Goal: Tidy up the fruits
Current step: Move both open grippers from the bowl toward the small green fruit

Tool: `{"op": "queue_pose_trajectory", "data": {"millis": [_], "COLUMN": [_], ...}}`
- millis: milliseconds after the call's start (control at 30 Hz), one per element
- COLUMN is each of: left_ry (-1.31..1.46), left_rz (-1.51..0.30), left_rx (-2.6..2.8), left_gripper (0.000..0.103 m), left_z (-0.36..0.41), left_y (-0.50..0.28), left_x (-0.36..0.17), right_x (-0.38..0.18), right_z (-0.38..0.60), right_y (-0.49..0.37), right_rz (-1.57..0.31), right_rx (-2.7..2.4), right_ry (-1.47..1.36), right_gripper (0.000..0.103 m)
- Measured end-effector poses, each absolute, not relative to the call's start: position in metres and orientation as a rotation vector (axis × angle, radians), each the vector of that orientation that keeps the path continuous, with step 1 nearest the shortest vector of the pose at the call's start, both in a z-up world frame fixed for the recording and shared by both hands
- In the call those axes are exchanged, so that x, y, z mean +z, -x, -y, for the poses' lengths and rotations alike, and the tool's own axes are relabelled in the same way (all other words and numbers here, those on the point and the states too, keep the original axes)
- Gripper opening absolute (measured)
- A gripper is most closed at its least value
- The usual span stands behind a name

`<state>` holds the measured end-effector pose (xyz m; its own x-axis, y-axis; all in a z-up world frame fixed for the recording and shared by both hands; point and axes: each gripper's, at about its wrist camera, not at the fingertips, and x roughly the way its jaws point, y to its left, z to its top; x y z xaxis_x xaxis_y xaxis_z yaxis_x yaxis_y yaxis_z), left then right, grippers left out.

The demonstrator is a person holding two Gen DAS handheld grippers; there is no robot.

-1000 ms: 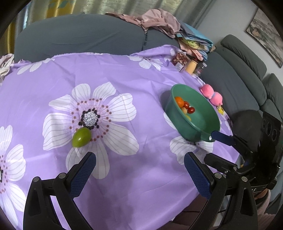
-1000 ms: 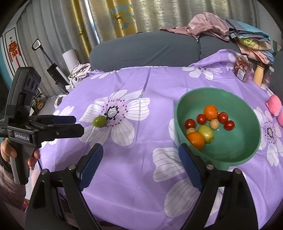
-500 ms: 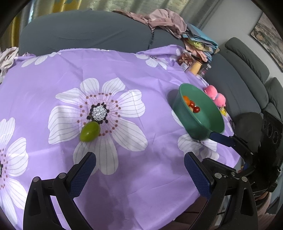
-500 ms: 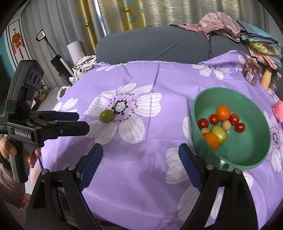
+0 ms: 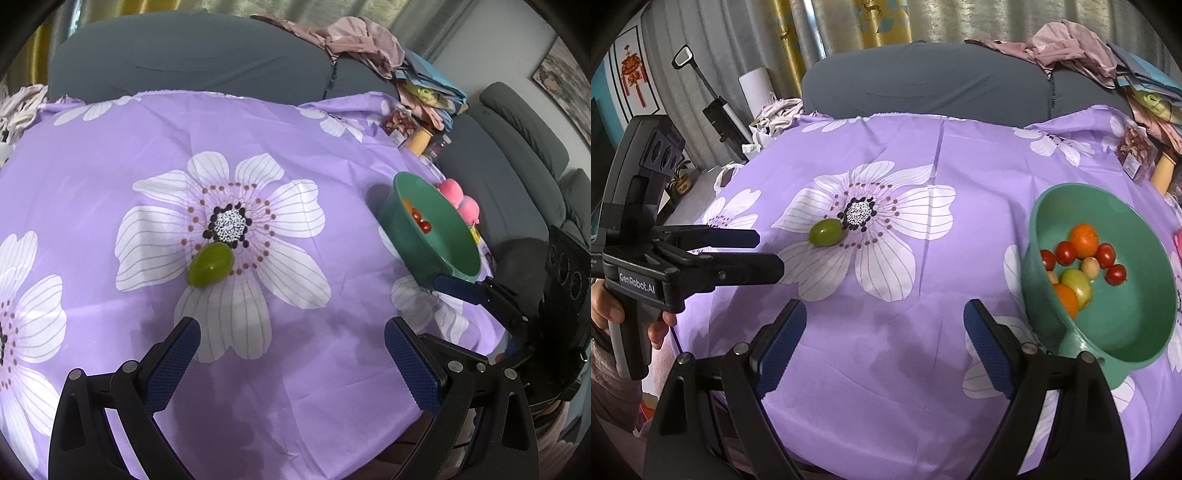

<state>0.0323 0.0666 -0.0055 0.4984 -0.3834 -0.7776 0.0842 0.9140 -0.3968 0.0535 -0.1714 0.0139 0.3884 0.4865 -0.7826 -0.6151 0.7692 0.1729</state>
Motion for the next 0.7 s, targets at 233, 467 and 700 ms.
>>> {"op": "queue_pose_trajectory", "data": {"millis": [233, 467, 700], "left_ry": [0.322, 0.297, 0.285], "left_rz": [-1.027, -1.035, -1.049], "left_rx": [-0.287, -0.273, -0.262], "left_gripper": [0.099, 0.099, 0.099], "left_z": [-0.069, -0.076, -0.084], "left_y": [-0.038, -0.044, -0.051], "left_x": [-0.01, -0.012, -0.016], "right_x": [0.008, 0.002, -0.002], "right_z": [0.163, 0.148, 0.13], "right_y": [-0.059, -0.066, -0.073], "right_rz": [-0.952, -0.962, -0.97], "right_rx": [0.705, 0.714, 0.744], "right_ry": [0.166, 0.187, 0.202], "right_gripper": [0.088, 0.088, 0.088]}}
